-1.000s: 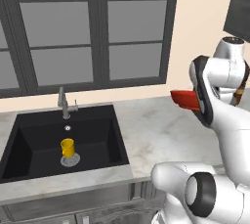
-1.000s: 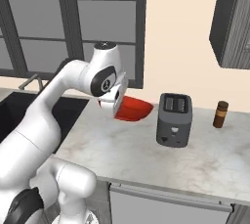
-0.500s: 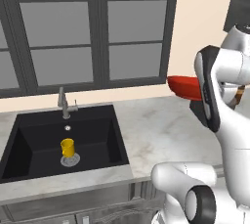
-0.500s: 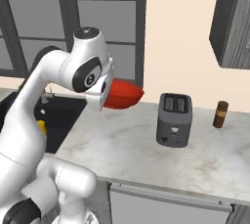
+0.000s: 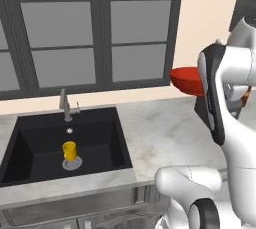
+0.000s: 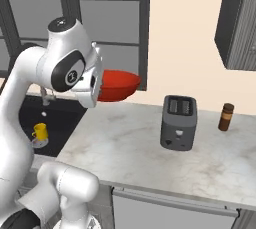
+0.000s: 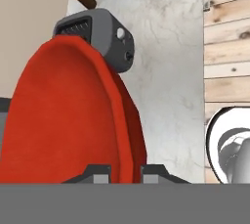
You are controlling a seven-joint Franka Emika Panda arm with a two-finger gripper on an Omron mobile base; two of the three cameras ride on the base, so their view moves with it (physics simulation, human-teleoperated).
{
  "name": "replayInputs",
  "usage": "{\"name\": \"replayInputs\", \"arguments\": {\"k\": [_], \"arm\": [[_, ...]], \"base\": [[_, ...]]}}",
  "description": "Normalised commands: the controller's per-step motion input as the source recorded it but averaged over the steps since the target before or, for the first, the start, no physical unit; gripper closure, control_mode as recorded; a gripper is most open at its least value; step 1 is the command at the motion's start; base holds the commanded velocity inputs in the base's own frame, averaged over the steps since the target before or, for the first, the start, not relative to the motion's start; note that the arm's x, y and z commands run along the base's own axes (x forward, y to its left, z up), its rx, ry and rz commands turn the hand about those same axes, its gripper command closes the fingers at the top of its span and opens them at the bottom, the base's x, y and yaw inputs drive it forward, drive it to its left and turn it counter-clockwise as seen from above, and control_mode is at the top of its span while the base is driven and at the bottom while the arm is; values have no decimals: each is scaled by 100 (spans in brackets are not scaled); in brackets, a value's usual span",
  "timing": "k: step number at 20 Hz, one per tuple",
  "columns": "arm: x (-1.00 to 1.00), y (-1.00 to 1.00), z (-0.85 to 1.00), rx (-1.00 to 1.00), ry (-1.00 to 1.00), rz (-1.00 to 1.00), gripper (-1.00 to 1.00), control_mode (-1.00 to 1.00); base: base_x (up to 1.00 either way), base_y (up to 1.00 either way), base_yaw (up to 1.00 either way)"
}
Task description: Pick the mug and place it in the sink. Pick the bowl and place it in the open cabinet and then close the cabinet.
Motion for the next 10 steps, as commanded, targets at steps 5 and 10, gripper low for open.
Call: {"name": "replayInputs", "arguments": {"k": [5, 10], "arm": [[0, 0, 0, 0, 0, 0, 100, 100], [0, 0, 0, 0, 0, 0, 100, 100]], "base": [[-30, 1, 3], [-86, 0, 0]]}}
